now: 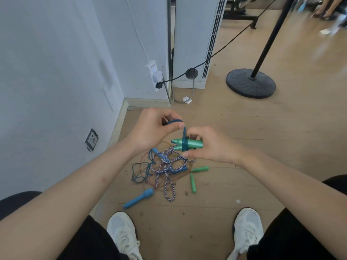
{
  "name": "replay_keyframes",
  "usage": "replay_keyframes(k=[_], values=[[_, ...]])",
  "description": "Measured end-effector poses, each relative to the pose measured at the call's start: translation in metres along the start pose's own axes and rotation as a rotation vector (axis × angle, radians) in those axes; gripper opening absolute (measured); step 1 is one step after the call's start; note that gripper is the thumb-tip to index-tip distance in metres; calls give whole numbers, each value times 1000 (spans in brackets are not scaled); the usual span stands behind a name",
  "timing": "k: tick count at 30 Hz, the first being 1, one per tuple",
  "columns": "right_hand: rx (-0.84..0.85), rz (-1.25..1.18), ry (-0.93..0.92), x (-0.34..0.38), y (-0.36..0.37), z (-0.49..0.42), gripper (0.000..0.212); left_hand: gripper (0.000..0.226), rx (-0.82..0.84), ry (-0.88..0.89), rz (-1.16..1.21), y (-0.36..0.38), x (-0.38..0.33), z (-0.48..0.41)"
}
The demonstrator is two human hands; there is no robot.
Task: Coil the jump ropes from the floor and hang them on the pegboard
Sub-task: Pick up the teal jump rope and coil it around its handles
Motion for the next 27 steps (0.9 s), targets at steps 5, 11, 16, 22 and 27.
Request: replay_keyframes(k=[5,11,16,22,27], values=[[-195,-89,-77,14,-17,3,26,5,37,-265,288,6,19,-4],[-286,-171,-120,19,-28,7,48,8,170,-487,501,21,28,4],[-322,-184,-68,10,-33,4,36,22,151,-429,454,16,24,4],[-261,-320,145,-4,-33,0,27,60,245,-103,426,8,-14,7],[-98,-609,338,-10,-16,3,34,59,288,31,252,19,-24,13]])
Point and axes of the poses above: each hand's wrist, its own z-axis away from the middle knuckle, its own y-axis out of the palm, x = y × z, the point moved 7 cm from there along -z, towards the middle knuckle, and after that the axes turned 4 degrees about -x, right-handed, at the moved point
